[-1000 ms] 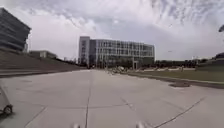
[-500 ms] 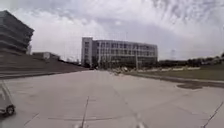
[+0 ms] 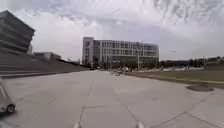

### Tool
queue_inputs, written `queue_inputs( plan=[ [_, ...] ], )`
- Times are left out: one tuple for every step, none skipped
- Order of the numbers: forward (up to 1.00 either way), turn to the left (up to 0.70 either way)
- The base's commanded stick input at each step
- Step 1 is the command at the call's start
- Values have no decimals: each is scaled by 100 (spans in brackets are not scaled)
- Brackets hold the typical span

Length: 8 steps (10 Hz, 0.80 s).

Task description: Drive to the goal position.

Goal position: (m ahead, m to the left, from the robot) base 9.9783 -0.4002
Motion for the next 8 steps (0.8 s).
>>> queue_inputs(
  plan=[
    [70, 0],
    [70, 0],
    [70, 0],
    [70, 0],
    [70, 0],
    [70, 0],
    [70, 0],
    [70, 0]
  ],
)
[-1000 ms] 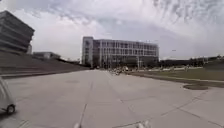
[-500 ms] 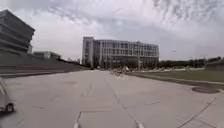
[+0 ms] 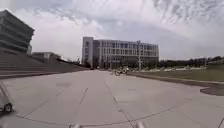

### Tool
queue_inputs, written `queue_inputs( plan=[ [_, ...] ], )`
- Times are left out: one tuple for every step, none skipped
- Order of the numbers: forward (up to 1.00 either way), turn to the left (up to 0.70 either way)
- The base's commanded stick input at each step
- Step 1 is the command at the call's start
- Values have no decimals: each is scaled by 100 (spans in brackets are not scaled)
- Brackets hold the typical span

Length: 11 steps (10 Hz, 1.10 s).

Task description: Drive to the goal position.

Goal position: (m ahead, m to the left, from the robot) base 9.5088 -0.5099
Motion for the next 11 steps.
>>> queue_inputs(
  plan=[
    [70, 0],
    [70, 0],
    [70, 0],
    [70, 0],
    [70, 0],
    [70, 0],
    [70, 2],
    [70, 10],
    [70, 14],
    [70, 6],
    [70, 0]
  ],
)
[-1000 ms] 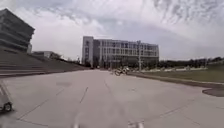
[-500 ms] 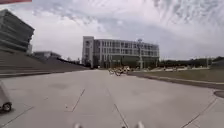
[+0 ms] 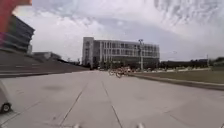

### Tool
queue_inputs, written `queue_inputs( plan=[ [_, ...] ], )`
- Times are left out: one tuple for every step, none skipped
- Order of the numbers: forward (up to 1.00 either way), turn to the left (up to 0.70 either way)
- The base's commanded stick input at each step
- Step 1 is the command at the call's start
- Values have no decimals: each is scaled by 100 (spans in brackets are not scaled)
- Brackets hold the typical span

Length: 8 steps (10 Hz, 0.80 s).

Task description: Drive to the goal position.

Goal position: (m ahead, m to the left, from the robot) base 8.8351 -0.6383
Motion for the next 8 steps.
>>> queue_inputs(
  plan=[
    [70, 0],
    [70, 0],
    [70, 0],
    [70, 0],
    [70, 0],
    [70, 0],
    [70, 0],
    [70, 0]
  ],
)
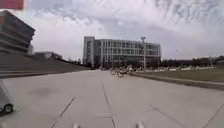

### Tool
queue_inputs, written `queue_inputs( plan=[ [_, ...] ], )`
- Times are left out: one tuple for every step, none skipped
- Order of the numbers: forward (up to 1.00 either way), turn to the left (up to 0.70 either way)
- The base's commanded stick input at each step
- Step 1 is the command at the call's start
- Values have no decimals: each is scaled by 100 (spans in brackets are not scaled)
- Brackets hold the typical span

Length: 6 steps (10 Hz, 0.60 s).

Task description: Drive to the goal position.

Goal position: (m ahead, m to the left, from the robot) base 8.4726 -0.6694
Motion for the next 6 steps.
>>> queue_inputs(
  plan=[
    [70, 0],
    [70, 0],
    [70, 0],
    [70, 0],
    [70, 0],
    [70, 0]
  ],
)
